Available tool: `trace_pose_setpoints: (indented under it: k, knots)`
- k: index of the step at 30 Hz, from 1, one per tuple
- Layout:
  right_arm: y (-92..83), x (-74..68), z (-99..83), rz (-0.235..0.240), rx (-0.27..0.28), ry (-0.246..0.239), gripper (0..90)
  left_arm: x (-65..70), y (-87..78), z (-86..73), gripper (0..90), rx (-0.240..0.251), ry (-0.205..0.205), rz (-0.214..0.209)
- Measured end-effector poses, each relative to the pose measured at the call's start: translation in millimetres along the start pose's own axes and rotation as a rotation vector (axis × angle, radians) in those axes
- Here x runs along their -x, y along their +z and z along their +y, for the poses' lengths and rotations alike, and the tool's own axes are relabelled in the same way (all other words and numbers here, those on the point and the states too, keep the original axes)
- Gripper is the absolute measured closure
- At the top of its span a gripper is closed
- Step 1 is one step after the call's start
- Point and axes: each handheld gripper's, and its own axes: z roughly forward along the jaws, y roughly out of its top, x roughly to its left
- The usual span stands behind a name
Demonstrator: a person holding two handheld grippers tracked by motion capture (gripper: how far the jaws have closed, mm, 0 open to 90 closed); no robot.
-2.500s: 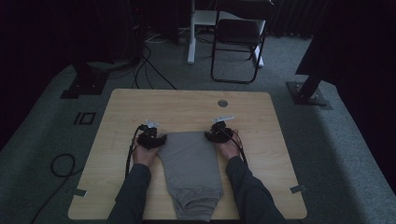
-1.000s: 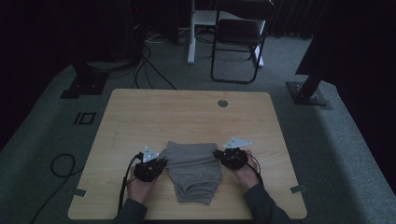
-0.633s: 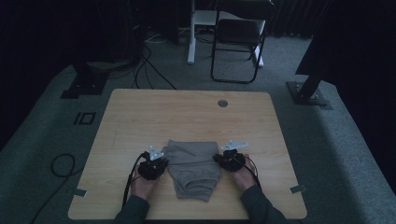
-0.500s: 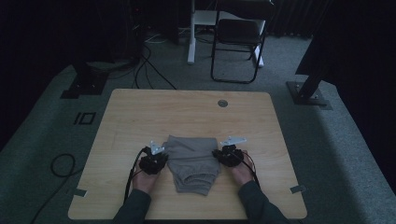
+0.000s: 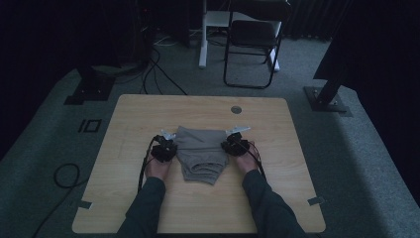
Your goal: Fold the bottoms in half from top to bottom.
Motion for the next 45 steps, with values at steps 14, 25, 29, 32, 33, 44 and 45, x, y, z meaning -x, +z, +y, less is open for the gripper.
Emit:
trace_pose_setpoints:
  k: [14,25,29,32,33,44,45]
  knots:
    - [-65.1,4.0,28.4,0.008,0.147,-0.041,87.0,-4.0,-71.3,28.3,86.5,0.200,0.010,-0.059]
    - [-121.1,-12.4,5.7,0.039,0.282,-0.095,88.5,12.4,-132.7,6.1,86.6,0.322,0.017,-0.157]
    - [-126.2,-26.1,-20.4,0.058,0.254,-0.142,88.2,22.4,-135.2,-20.3,86.2,0.271,0.044,-0.177]
    - [-121.3,-31.9,-42.0,0.083,0.210,-0.143,87.9,24.5,-129.5,-39.6,84.5,0.233,0.032,-0.222]
    - [-119.4,-32.9,-48.0,0.090,0.198,-0.145,87.3,24.5,-127.8,-44.2,82.3,0.227,0.029,-0.240]
    - [-108.8,-34.0,-42.7,0.088,0.208,-0.113,55.7,29.0,-115.3,-33.9,60.3,0.213,0.062,-0.226]
    - [-105.3,-36.1,-42.1,0.083,0.199,-0.119,55.4,32.0,-111.1,-33.2,60.1,0.203,0.067,-0.226]
